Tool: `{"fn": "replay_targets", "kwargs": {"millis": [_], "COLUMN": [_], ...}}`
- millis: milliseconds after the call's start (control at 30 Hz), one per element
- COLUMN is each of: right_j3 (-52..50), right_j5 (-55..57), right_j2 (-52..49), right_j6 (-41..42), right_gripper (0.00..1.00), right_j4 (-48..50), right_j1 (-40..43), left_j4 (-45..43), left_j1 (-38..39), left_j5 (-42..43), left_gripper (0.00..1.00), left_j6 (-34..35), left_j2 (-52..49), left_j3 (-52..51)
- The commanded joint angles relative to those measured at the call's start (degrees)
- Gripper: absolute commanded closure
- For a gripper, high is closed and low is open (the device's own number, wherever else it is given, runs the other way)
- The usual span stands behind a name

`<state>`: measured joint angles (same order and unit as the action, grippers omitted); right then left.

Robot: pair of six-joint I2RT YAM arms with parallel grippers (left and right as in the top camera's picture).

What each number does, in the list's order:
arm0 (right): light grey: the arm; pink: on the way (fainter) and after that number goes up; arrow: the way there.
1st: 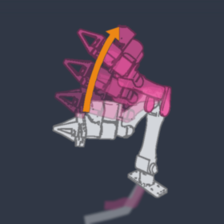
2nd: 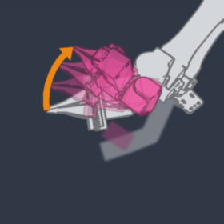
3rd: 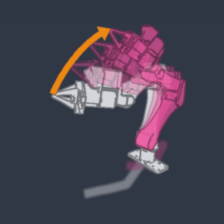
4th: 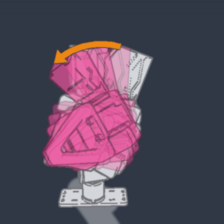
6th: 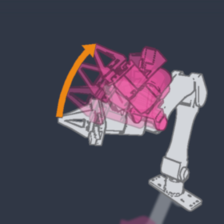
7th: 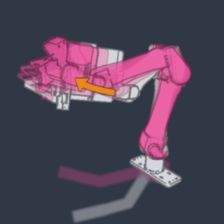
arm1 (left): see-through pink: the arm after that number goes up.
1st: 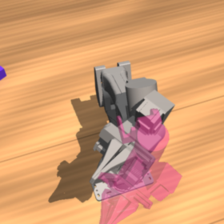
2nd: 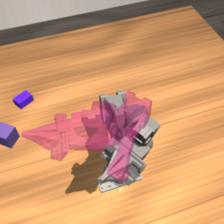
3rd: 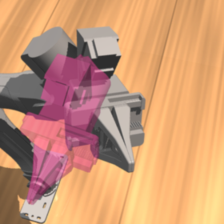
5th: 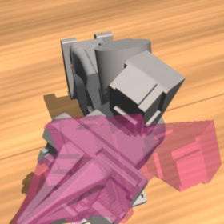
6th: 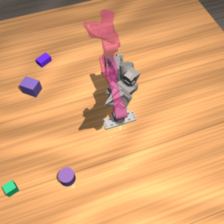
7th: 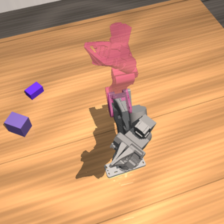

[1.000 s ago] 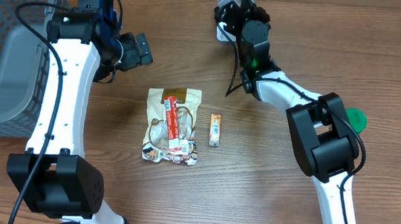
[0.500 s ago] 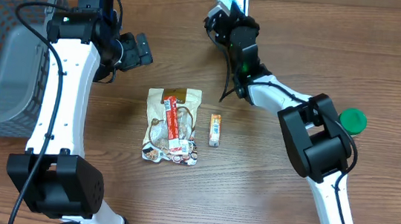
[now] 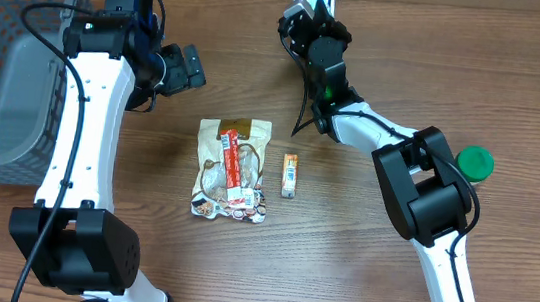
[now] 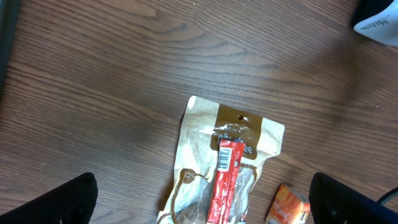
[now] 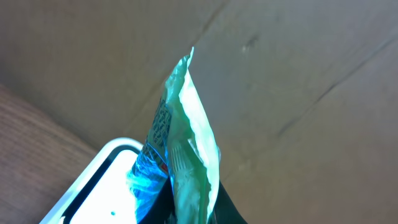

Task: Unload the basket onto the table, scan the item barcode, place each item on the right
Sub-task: 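Hold the teal pack in front of the scanner, then carry the teal pack down and right toward the table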

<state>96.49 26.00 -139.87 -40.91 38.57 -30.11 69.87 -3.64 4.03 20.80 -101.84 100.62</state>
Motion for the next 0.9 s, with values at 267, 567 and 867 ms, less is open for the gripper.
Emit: {"fn": "replay_targets", "kwargs": {"millis": [267, 567, 867], "right_j3": [1.2, 1.2, -3.3], "right_j5": [0.7, -6.5, -19.9], "right_j2": [21.7, 30.5, 28.6], "right_j6": [17.6, 26.6, 35.2], "right_gripper": [0.97, 0.96, 0.96], "right_j4": [-24.9, -68.8, -99.7], "right_j1": [0.3, 1.1, 5.2], "left_j4": [0.0, 0.0, 0.0], "left_j1": [0.3, 0.3, 0.3], "left_j5": [-0.2, -0.2, -0.2], "left_gripper": [0.00, 0.00, 0.00], "left_j6": [-0.7, -0.7, -0.7], "left_j2": [1.2, 1.2, 1.2], "left_j3": [0.7, 0.7, 0.7]}}
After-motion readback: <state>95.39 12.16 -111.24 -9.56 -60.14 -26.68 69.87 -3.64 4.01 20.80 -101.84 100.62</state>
